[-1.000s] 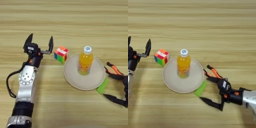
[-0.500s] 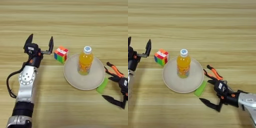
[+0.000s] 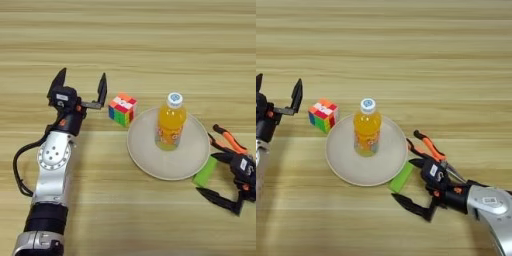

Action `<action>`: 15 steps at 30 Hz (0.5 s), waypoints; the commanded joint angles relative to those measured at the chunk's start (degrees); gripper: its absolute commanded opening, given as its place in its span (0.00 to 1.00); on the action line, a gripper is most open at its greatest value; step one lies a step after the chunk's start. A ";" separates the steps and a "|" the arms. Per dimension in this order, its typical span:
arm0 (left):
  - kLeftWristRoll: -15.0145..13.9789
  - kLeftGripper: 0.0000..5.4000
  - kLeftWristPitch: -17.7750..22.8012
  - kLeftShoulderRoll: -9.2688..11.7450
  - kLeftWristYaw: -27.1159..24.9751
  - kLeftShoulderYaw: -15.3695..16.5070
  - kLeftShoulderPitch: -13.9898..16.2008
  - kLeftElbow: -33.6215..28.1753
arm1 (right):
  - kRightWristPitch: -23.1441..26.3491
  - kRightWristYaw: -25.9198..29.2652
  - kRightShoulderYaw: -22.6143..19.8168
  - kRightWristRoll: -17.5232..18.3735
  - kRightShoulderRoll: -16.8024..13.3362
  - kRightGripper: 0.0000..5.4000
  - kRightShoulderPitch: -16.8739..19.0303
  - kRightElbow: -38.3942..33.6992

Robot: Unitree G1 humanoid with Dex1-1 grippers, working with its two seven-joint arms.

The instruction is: Move the objects on the table

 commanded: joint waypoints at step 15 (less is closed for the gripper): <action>0.00 1.00 -0.39 -0.16 -0.26 -0.27 -0.68 0.41 | 1.74 -1.30 0.62 -0.87 0.89 0.84 -1.68 3.81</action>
